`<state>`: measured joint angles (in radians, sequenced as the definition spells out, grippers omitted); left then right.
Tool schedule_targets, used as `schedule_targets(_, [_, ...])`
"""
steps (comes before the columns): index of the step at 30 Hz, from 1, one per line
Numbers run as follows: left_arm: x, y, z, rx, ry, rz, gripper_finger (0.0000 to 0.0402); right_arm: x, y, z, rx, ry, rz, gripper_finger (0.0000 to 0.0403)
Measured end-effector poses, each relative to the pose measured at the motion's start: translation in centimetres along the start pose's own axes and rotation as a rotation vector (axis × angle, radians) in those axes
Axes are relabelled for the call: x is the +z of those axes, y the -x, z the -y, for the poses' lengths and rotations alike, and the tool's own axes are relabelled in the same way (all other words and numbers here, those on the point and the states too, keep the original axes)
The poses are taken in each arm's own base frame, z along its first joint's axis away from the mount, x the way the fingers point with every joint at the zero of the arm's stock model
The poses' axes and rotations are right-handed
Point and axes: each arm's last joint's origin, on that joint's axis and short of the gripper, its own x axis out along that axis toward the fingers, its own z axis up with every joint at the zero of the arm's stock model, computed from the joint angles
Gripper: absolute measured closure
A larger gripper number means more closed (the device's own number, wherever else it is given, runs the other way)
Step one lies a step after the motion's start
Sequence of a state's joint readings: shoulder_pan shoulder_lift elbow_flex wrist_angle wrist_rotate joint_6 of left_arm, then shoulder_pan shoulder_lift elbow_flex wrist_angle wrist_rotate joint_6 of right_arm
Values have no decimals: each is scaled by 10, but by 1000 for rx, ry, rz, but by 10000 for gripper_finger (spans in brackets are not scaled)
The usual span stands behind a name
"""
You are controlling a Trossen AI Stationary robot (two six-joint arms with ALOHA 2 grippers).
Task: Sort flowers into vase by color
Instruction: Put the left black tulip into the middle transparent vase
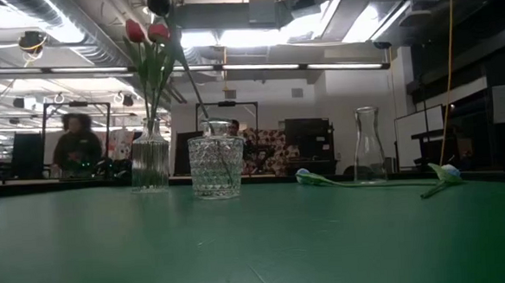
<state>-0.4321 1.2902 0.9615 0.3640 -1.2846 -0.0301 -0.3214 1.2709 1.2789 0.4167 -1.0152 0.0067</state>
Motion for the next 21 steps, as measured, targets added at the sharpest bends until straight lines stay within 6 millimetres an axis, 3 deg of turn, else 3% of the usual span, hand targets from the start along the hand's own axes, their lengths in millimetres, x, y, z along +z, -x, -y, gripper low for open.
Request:
schedule_targets(11, [17, -20, 1, -134, -18, 181, 400, 0, 0, -1, 19, -19, 2, 252])
schedule_targets(21, [-12, -35, -15, -245, 21, 232, 401, 0, 0, -1, 49, -23, 1, 252])
